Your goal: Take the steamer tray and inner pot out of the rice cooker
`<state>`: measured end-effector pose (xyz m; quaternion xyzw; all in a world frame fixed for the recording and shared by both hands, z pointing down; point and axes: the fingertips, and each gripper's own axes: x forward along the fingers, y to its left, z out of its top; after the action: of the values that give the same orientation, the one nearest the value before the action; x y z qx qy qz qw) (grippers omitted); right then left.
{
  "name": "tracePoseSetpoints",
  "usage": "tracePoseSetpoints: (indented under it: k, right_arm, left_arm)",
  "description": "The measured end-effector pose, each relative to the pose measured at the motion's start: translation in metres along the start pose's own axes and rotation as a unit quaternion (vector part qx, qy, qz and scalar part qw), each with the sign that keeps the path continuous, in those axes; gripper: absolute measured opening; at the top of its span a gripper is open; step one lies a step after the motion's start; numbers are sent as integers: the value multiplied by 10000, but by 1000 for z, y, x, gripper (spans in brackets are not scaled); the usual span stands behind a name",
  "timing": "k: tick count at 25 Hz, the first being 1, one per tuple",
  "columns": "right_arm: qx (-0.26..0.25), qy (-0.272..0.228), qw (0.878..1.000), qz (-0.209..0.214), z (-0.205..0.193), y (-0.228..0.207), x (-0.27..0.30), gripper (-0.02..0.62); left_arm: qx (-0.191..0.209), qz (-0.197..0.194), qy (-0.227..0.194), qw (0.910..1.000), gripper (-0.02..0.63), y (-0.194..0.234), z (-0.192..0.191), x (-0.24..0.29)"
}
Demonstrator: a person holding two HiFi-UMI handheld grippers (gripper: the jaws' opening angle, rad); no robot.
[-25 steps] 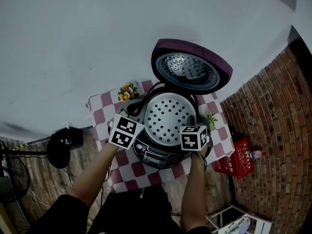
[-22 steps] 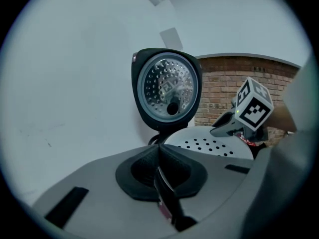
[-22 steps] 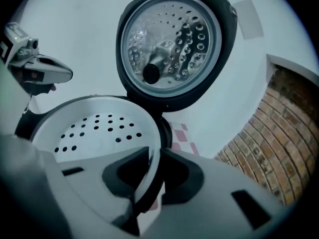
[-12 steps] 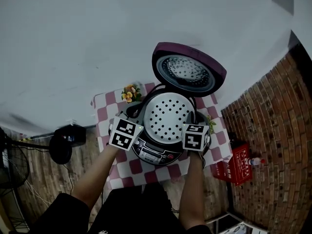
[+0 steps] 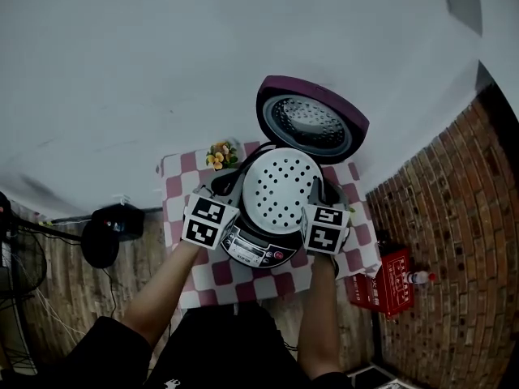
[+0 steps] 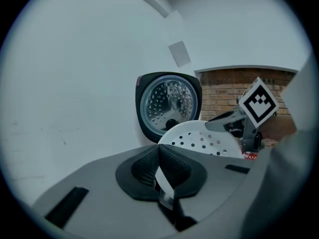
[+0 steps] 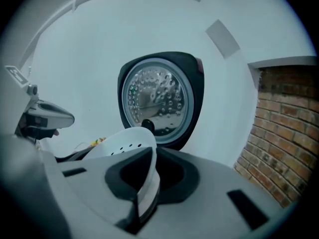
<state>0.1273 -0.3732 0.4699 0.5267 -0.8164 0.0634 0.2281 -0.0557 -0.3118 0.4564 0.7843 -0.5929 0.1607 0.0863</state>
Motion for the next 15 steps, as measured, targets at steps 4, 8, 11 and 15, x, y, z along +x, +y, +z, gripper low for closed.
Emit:
tracePoseSetpoints:
  k: [4,8,11,15]
  right_arm:
    - [79,-157,9998,131,9,-5,-17,25]
    - [275,-429,9984,234,16,-14,-38,25]
    - [390,-604,9971,256,19,-24,-56,25]
    - [514,-750,9956,230,16,-41,-76,25]
  left_arm:
    - [-19,50,-93,9999,2,-10,7,-10]
    - [-34,103,-195,9998,2,-21,12,-20]
    - [-15,115,-276,9996,2,-32,16,-27]
    - [-46,76,-354,9993,2,-51,19,-34]
